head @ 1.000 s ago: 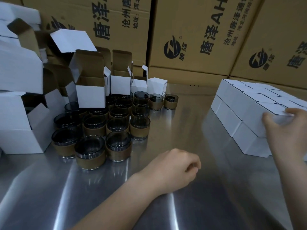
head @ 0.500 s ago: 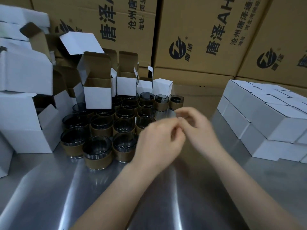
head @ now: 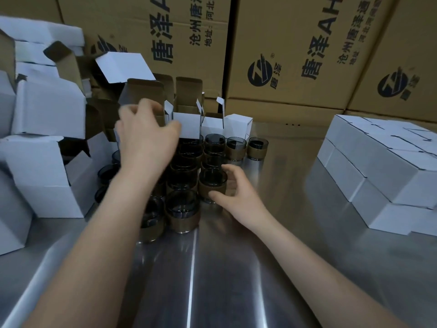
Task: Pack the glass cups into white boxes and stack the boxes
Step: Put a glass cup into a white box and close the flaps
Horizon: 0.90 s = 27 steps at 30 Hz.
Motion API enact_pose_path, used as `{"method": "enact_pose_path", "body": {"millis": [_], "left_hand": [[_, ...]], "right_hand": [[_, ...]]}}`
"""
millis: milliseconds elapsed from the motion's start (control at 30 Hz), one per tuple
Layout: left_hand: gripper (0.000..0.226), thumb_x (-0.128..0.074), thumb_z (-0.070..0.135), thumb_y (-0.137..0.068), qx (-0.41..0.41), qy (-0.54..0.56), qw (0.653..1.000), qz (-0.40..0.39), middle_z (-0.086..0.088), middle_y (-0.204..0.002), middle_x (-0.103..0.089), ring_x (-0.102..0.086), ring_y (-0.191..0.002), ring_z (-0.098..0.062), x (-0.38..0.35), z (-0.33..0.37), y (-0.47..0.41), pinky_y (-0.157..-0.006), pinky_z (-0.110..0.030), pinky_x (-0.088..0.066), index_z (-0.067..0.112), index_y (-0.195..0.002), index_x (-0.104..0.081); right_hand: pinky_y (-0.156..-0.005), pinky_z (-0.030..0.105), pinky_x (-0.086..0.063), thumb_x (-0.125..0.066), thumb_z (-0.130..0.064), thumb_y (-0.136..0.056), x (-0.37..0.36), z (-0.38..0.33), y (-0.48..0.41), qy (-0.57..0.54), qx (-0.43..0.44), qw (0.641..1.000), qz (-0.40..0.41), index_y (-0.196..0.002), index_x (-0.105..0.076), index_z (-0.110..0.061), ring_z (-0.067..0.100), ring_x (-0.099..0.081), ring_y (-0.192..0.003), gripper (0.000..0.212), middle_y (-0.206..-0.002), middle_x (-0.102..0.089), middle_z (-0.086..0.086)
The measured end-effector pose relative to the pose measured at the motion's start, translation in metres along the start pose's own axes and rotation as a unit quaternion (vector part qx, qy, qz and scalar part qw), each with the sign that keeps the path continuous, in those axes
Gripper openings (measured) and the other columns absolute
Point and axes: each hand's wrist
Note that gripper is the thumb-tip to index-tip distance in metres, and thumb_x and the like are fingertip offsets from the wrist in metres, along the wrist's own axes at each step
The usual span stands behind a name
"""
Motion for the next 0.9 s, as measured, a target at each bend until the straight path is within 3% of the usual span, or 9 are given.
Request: {"method": "enact_pose_path", "body": {"millis": [67,167,300,467,567,700,767,800,900], "left_hand": [[0.042,-0.059,0.029,-0.089,0.035,-0.029,0.999,-0.017,-0.010,-0.144,-0.031,-0.028,-0.134,-0.033,0.002,-0.005,-0.020,-0.099,-0.039,-0.032,0.021,-0.129,-0.049],[0.049,-0.059,0.032,-0.090,0.080,-0.082,0.991,-0.069,-0.014,-0.150,-0.025,-0.022,-0.138,-0.038,-0.001,-0.014,-0.045,-0.108,-0.046,-0.030,0.022,-0.136,-0.043],[0.052,-0.059,0.035,-0.091,0.128,-0.100,0.977,-0.136,-0.020,-0.147,-0.032,-0.032,-0.134,-0.042,-0.004,-0.030,-0.065,-0.110,-0.047,-0.032,0.020,-0.139,-0.045],[0.044,-0.057,0.027,-0.095,0.113,-0.051,0.978,-0.165,-0.016,-0.136,-0.051,-0.050,-0.117,-0.035,-0.006,-0.042,-0.064,-0.084,-0.038,-0.038,0.009,-0.135,-0.052],[0.040,-0.057,0.023,-0.094,0.083,-0.036,0.987,-0.134,-0.016,-0.130,-0.053,-0.046,-0.098,-0.025,-0.004,-0.041,-0.057,-0.080,-0.035,-0.037,0.005,-0.130,-0.054],[0.018,-0.059,0.015,-0.091,0.006,-0.002,0.995,-0.097,-0.001,-0.098,-0.055,-0.050,-0.085,-0.017,-0.001,-0.032,-0.040,-0.061,-0.024,-0.035,0.016,-0.109,-0.057],[0.017,-0.059,0.013,-0.091,-0.025,0.013,0.997,-0.078,0.007,-0.089,-0.051,-0.048,-0.075,-0.008,0.000,-0.022,-0.028,-0.063,-0.023,-0.036,0.020,-0.106,-0.054],[0.024,-0.059,0.014,-0.091,-0.039,0.023,0.996,-0.076,0.006,-0.095,-0.053,-0.050,-0.080,-0.008,-0.001,-0.017,-0.023,-0.072,-0.025,-0.039,0.019,-0.114,-0.056],[0.057,-0.059,0.022,-0.093,-0.064,0.036,0.995,-0.068,-0.003,-0.138,-0.049,-0.044,-0.129,-0.020,-0.003,0.000,-0.005,-0.101,-0.030,-0.035,0.012,-0.146,-0.041]], "right_hand": [[-0.091,0.014,-0.042,-0.077,-0.016,-0.079,-0.001,0.000,0.001,0.004,0.000,1.000,0.010,-0.128,-0.049,-0.024,0.001,-0.055,-0.105,0.057,-0.117,-0.058,-0.011],[-0.081,0.004,-0.040,-0.076,-0.015,-0.080,-0.001,0.000,0.001,-0.002,0.004,1.000,0.014,-0.126,-0.051,-0.022,-0.013,-0.053,-0.095,0.053,-0.114,-0.058,-0.013],[-0.074,-0.004,-0.035,-0.077,-0.015,-0.080,-0.002,0.003,0.002,-0.018,0.006,1.000,0.022,-0.121,-0.052,-0.025,-0.028,-0.047,-0.090,0.050,-0.109,-0.057,-0.017],[-0.077,-0.003,-0.036,-0.077,-0.019,-0.080,-0.002,0.006,0.001,-0.021,0.007,1.000,0.019,-0.126,-0.052,-0.025,-0.018,-0.050,-0.098,0.052,-0.118,-0.058,-0.010],[-0.077,-0.002,-0.038,-0.077,-0.020,-0.080,-0.003,0.007,0.000,-0.023,0.005,1.000,0.021,-0.126,-0.052,-0.026,-0.012,-0.051,-0.101,0.053,-0.120,-0.059,-0.008],[-0.078,0.003,-0.042,-0.079,-0.019,-0.077,-0.004,0.008,-0.001,-0.035,0.005,0.999,0.031,-0.120,-0.052,-0.031,-0.007,-0.056,-0.094,0.052,-0.115,-0.061,-0.008],[-0.077,0.005,-0.044,-0.081,-0.017,-0.075,-0.004,0.009,-0.002,-0.045,0.009,0.998,0.035,-0.116,-0.051,-0.035,-0.009,-0.057,-0.091,0.054,-0.111,-0.061,-0.011],[-0.077,0.005,-0.044,-0.082,-0.017,-0.074,-0.003,0.009,-0.002,-0.049,0.010,0.998,0.037,-0.116,-0.051,-0.035,-0.010,-0.056,-0.091,0.055,-0.111,-0.061,-0.012],[-0.079,0.010,-0.047,-0.083,-0.020,-0.072,0.000,0.013,-0.002,-0.066,0.002,0.997,0.038,-0.120,-0.052,-0.035,-0.003,-0.058,-0.095,0.059,-0.114,-0.061,-0.009]]}}
Point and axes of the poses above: each hand's wrist, its own y-axis away from the middle knuckle, its own x-axis out of the back of the hand, z = x × y
